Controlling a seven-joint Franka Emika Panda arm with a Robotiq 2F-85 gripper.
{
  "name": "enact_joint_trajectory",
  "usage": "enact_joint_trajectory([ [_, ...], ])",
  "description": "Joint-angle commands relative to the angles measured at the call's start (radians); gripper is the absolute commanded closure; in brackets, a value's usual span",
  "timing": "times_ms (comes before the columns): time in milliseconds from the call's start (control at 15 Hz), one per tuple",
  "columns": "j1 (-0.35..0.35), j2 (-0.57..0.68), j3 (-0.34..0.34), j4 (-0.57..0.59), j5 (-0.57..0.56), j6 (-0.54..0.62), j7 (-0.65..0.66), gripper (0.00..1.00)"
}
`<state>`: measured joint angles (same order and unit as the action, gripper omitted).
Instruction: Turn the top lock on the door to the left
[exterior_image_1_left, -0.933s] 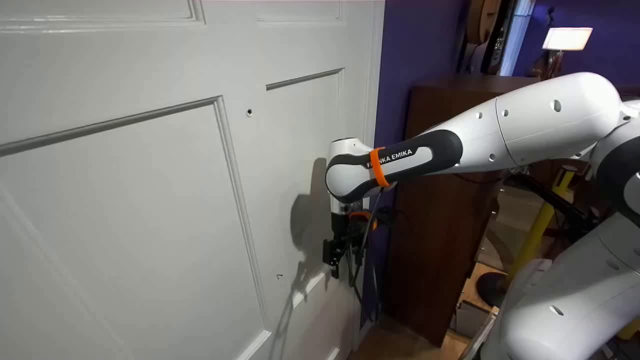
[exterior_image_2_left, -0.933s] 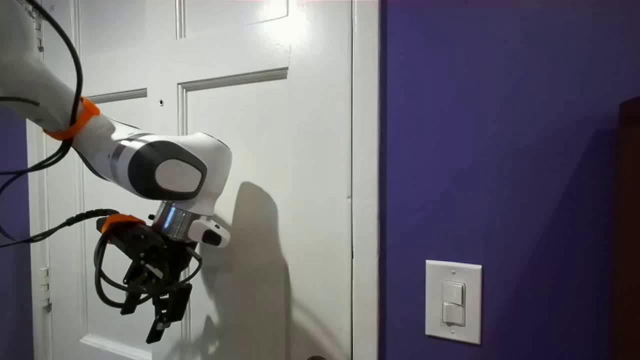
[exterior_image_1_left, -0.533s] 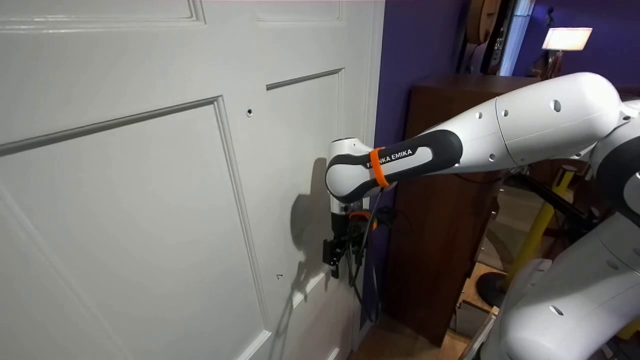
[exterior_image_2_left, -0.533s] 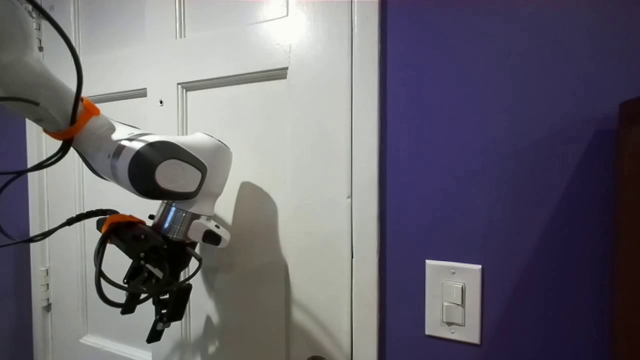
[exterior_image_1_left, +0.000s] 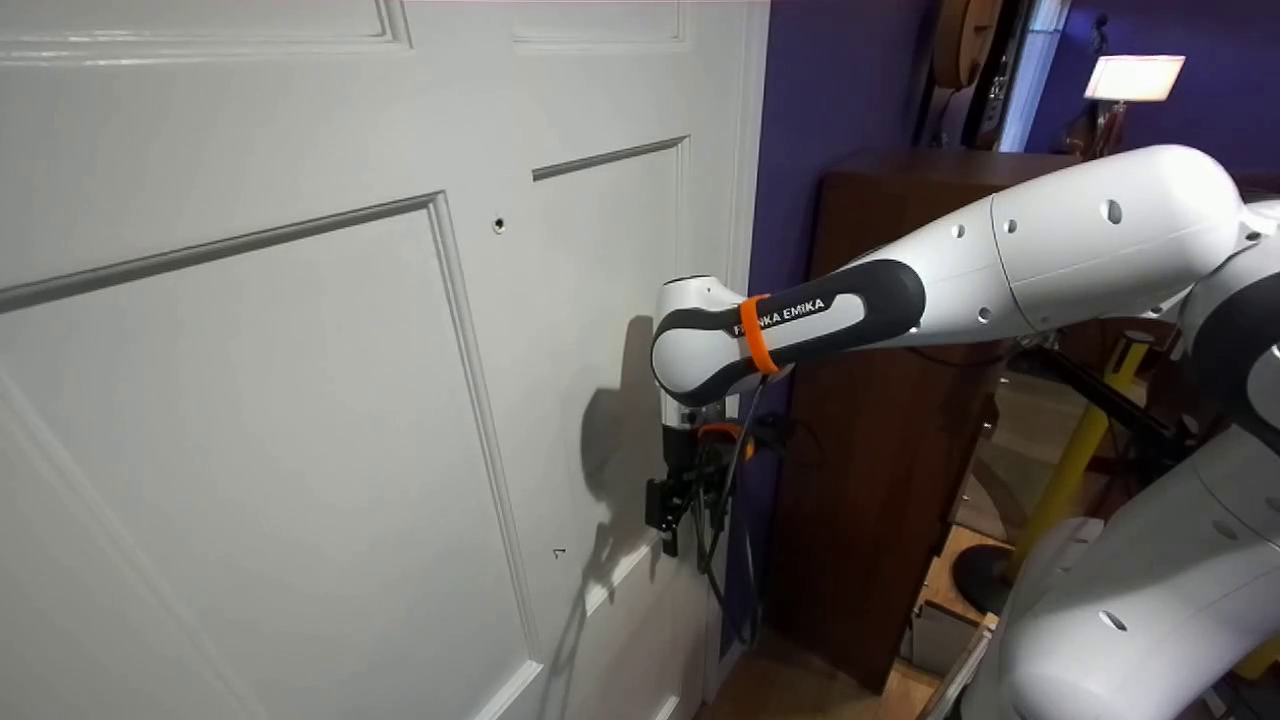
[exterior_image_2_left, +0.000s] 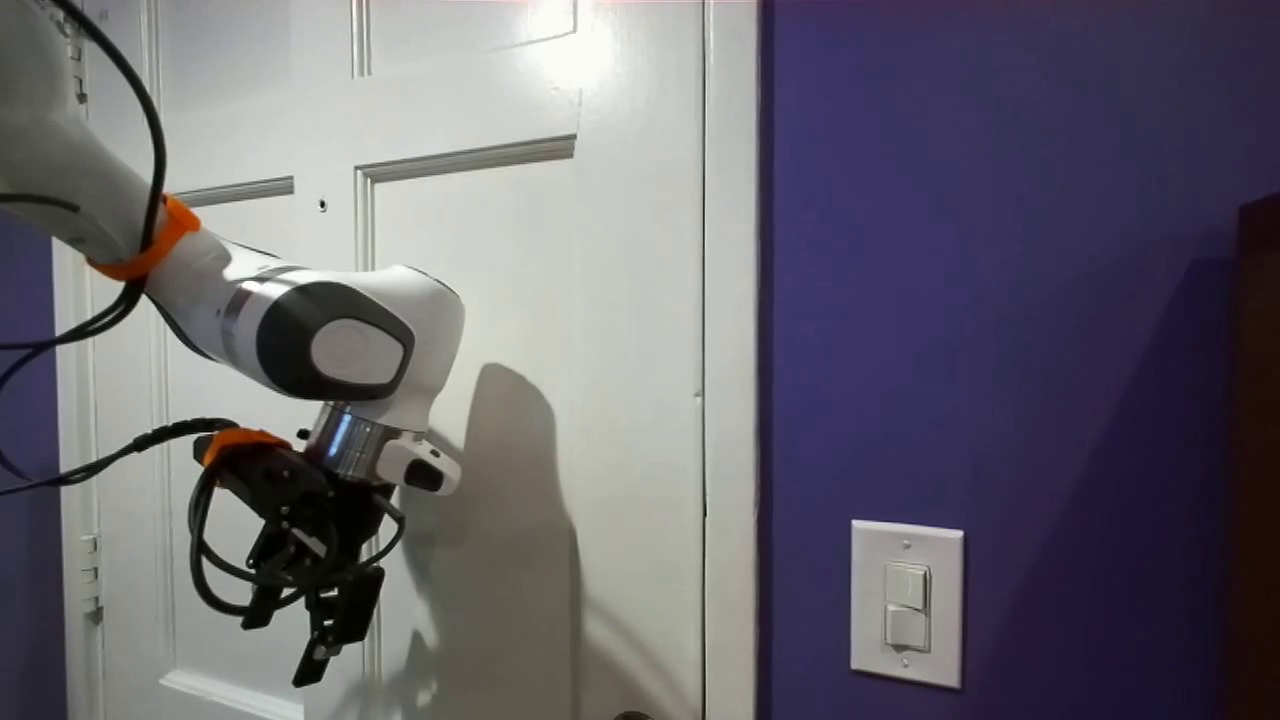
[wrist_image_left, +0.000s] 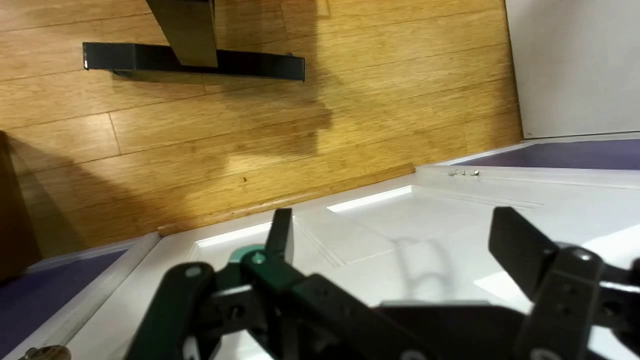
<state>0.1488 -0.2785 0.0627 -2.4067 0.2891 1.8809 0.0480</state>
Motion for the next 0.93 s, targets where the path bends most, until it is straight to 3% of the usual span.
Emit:
enact_joint_trajectory([
  [0, -0.013, 0.005, 0.021, -0.025, -0.011, 0.03, -0.006, 0.0],
  [400, -0.02, -0.059, 0.021, -0.131, -0.145, 0.086, -0.104, 0.0],
  [600, -0.028, -0.079, -0.009, -0.197, -0.199, 0.243, -0.23, 0.0],
  [800, -0.023, -0.089, -0.08, -0.259, -0.109, 0.413, -0.382, 0.0],
  [867, -0.024, -0.046, -0.04, -0.202, -0.159, 0.337, -0.288, 0.0],
])
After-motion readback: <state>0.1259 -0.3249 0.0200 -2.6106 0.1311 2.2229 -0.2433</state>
